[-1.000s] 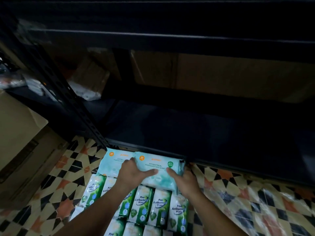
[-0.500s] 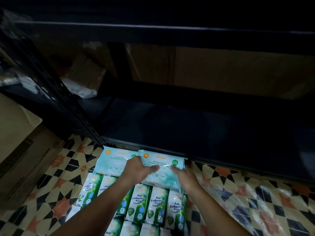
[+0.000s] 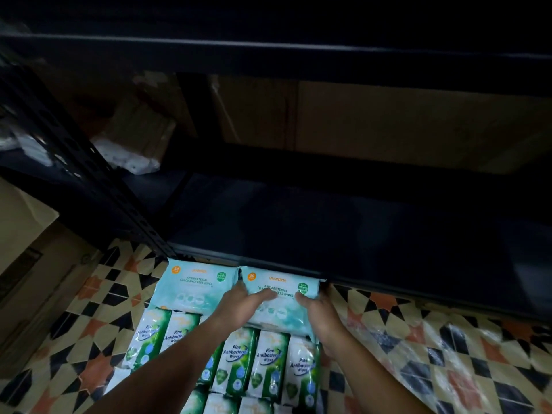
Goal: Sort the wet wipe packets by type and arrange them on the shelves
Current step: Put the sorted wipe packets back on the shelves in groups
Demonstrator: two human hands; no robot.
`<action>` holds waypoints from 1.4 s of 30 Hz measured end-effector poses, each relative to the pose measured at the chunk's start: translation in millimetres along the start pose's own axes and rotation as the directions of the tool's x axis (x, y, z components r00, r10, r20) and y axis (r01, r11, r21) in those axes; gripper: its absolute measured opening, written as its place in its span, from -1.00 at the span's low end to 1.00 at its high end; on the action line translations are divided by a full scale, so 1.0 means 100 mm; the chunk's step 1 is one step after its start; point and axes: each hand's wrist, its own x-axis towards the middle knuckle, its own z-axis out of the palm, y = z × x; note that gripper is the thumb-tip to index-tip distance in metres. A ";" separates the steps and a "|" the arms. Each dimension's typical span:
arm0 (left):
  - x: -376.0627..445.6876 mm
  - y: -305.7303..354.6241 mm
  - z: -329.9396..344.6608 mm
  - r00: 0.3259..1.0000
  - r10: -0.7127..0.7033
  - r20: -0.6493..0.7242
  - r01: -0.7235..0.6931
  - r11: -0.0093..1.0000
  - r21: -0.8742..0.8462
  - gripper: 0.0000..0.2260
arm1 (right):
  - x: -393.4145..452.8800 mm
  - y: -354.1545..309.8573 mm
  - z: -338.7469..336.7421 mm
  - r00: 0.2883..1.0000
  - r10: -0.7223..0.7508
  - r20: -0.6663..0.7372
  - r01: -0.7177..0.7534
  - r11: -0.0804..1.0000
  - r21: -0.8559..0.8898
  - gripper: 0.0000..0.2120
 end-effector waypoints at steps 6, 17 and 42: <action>-0.10 0.03 -0.02 0.998 -0.034 -0.049 0.025 0.984 -0.177 0.01 | 0.02 0.00 -0.03 0.999 -0.042 -0.016 0.042 0.999 0.004 -0.41; -0.49 0.18 -0.26 0.997 0.062 -0.043 -0.071 0.961 -0.268 -0.43 | -0.59 -0.28 -0.10 0.990 -0.134 -0.044 0.137 0.987 0.084 -0.64; -2.77 2.39 -1.16 0.869 0.488 -0.080 -0.489 0.822 -0.291 -0.66 | -3.31 -2.50 -0.94 0.792 -0.609 0.047 0.609 0.793 0.013 -0.65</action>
